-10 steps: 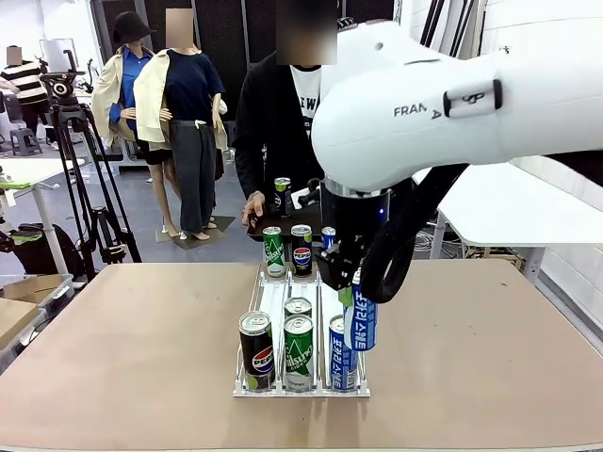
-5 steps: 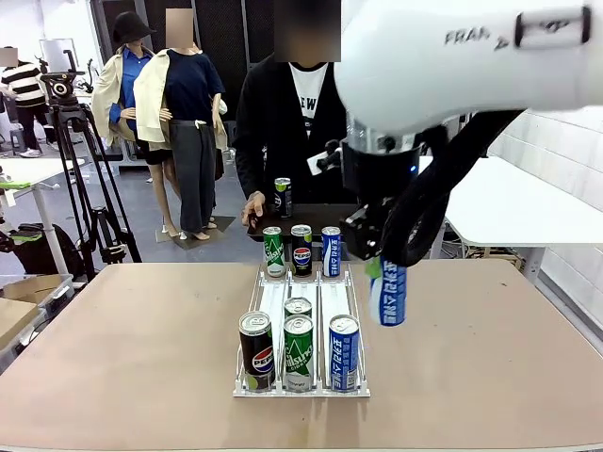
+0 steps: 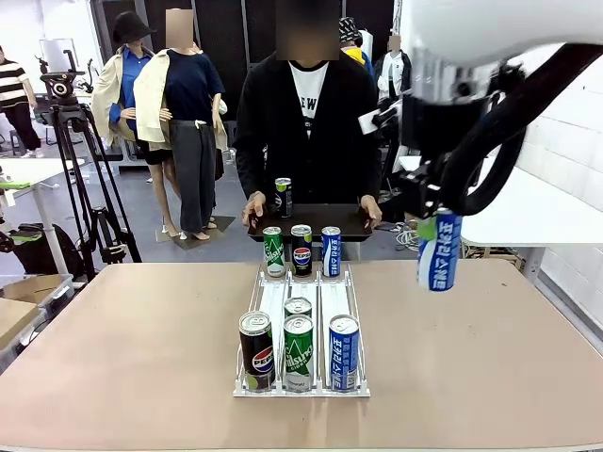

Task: Retrieve and hand over the desired beverage to the person.
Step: Pick up another can of the same type that the person held from the Automatic Can Dispenser.

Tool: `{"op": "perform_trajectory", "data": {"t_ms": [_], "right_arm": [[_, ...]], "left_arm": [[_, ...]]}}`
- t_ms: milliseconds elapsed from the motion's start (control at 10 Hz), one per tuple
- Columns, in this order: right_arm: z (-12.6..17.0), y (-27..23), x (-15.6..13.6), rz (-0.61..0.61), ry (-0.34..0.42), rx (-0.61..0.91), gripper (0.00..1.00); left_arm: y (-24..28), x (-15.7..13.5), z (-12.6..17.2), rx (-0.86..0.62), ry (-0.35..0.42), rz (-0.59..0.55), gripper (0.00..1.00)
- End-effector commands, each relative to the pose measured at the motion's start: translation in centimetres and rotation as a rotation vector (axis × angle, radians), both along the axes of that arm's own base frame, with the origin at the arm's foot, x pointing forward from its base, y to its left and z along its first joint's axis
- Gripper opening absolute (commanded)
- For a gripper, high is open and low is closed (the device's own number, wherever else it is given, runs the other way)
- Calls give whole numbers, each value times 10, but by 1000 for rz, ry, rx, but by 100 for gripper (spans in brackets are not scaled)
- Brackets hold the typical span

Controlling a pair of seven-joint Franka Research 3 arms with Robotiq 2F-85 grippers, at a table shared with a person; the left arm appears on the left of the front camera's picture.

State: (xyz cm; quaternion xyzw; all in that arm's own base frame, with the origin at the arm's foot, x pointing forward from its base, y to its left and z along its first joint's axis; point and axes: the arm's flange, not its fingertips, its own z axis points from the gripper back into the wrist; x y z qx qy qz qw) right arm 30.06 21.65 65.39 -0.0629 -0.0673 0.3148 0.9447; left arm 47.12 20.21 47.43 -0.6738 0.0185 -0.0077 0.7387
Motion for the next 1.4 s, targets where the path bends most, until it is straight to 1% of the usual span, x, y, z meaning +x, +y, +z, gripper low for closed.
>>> {"op": "perform_trajectory", "data": {"t_ms": [0, 200, 600, 900, 1000, 1100, 1300], "right_arm": [[11, -37, 8, -2, -11, 8, 0], [16, -82, 19, -32, -39, 30, 0], [-5, -137, 49, -85, -90, 135, 0], [-13, -145, 54, -121, -92, 157, 0], [-11, -143, 49, -111, -114, 158, 0], [-14, -148, 58, -128, -75, 134, 0], [-14, -148, 58, -128, -75, 134, 0]], "left_arm": [[0, -1, 1, 8, -2, 5, 100], [0, -1, 1, 8, -2, 5, 100], [0, -1, 1, 8, -2, 5, 100], [0, -1, 1, 8, -2, 5, 100], [0, -1, 1, 8, -2, 5, 100], [0, -1, 1, 8, -2, 5, 100], [0, -1, 1, 8, -2, 5, 100]]}}
